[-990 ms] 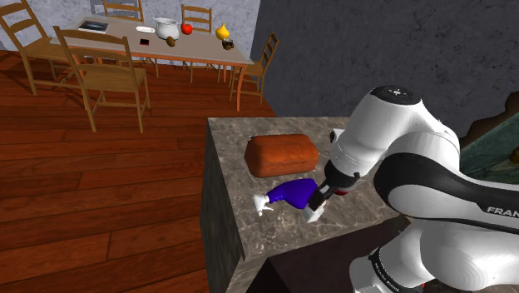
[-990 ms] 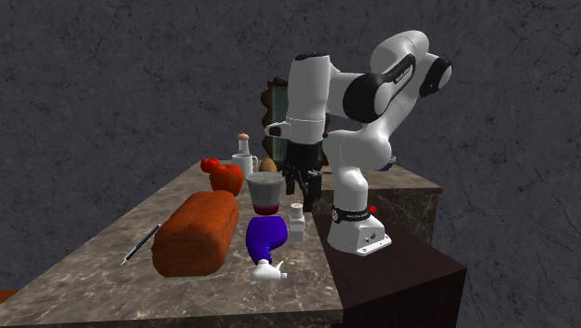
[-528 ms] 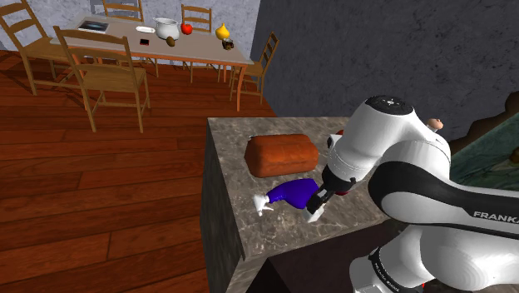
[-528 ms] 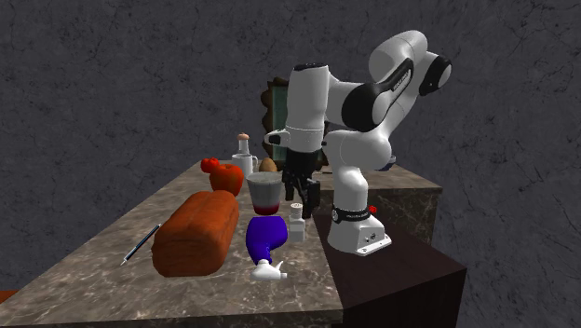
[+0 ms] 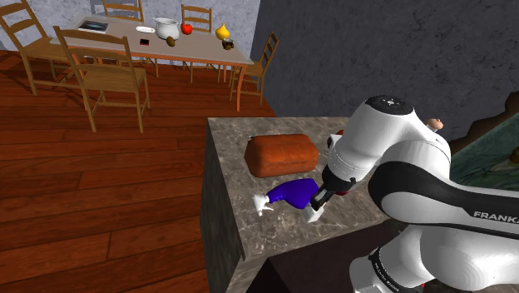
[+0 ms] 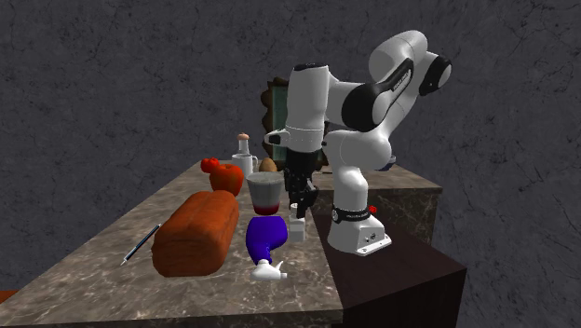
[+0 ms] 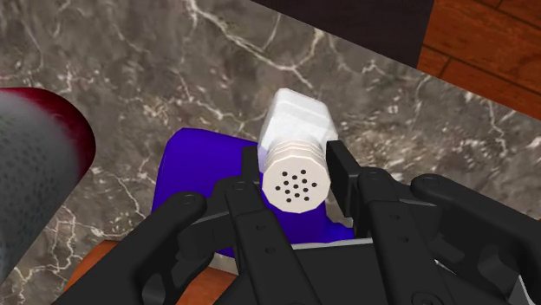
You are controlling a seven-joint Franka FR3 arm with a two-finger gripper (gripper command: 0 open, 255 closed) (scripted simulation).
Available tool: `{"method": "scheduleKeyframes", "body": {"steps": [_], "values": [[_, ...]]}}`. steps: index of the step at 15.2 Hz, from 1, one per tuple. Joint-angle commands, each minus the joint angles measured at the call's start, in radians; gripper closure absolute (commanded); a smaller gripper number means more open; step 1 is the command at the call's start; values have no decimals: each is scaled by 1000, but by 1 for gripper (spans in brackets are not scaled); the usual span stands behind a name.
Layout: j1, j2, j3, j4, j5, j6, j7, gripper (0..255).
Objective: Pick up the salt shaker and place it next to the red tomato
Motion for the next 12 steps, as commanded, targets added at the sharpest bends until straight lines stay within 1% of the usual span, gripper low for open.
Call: {"method": "scheduleKeyframes", "body": {"steps": [1,5,12], "values": [[0,0,0,-1,0,0,0,255],[0,0,0,-1,0,0,0,255],[-10,-46,-34,72,-29,-117,-11,255]]}}
